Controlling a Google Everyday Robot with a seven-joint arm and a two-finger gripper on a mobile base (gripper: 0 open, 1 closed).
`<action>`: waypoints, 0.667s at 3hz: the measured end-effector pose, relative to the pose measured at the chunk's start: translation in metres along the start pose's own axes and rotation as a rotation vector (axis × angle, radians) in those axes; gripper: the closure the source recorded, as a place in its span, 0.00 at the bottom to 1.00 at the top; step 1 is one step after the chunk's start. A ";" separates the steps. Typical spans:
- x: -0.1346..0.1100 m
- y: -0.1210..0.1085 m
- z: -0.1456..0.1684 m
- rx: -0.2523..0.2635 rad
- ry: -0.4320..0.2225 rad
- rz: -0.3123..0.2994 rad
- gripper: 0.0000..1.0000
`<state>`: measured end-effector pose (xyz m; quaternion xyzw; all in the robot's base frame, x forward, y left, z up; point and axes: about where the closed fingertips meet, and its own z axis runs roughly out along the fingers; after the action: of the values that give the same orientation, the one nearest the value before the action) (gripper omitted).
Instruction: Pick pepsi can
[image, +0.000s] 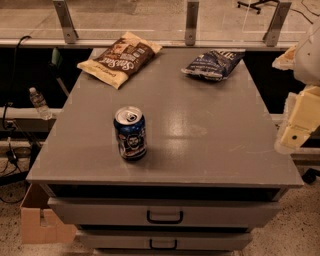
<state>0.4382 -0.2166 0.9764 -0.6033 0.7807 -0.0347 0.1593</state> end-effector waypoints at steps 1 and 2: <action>-0.001 0.000 -0.001 0.002 -0.002 -0.001 0.00; -0.024 0.008 0.015 -0.060 -0.085 -0.054 0.00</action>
Offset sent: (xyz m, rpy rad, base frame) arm 0.0021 0.0900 -0.0416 0.2695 0.1250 0.3013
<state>0.4404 -0.1893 0.9650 -0.6298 0.7572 0.0101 0.1730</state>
